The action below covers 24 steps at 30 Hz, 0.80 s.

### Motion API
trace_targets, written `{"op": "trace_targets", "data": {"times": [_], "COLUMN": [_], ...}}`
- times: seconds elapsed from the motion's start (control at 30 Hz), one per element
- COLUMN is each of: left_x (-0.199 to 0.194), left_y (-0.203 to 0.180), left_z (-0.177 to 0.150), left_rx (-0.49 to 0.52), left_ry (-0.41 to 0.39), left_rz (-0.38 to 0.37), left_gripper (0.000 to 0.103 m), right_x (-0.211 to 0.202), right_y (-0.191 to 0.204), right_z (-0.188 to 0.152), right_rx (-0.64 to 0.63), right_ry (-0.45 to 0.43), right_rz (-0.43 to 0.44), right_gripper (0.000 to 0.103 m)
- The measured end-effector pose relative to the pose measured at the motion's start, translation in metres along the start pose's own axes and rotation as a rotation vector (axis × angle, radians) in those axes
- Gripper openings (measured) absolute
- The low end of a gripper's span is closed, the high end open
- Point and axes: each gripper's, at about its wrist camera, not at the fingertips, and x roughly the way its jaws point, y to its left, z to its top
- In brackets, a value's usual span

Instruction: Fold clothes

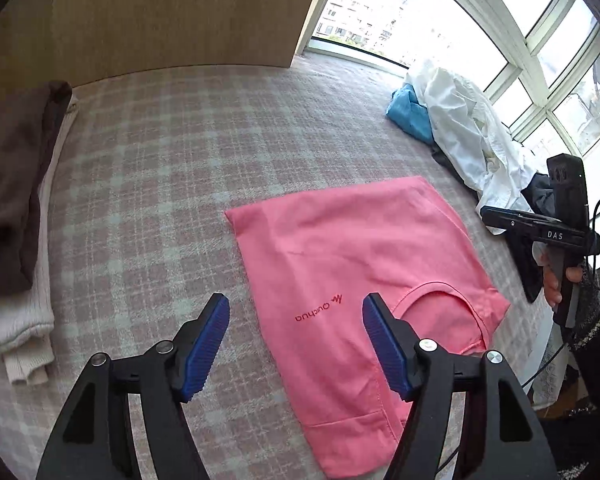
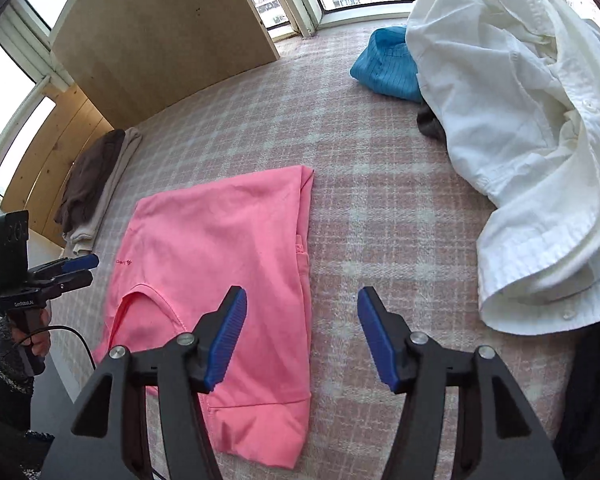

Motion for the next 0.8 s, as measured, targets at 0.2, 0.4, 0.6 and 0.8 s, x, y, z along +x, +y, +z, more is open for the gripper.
{"op": "trace_targets", "data": {"times": [0.2, 0.4, 0.6, 0.8], "left_x": [0.014, 0.025, 0.031, 0.037], "left_y": [-0.005, -0.002, -0.013, -0.028], "left_z": [-0.032, -0.031, -0.032, -0.033], "left_rx": [-0.074, -0.121, -0.06, 0.006], "left_ry": [0.026, 0.013, 0.041, 0.071], "left_rz": [0.004, 0.02, 0.011, -0.002], "left_gripper": [0.068, 0.068, 0.068, 0.068], "right_x": [0.013, 0.019, 0.02, 0.023], "right_y": [0.009, 0.027, 0.031, 0.037], "right_z": [-0.014, -0.028, -0.025, -0.024], "right_rx": [-0.028, -0.177, -0.165, -0.217], "right_ry": [-0.04, -0.085, -0.049, 0.003], "right_rz": [0.008, -0.009, 0.111, 0.137], "right_gripper": [0.068, 0.085, 0.083, 0.082]}}
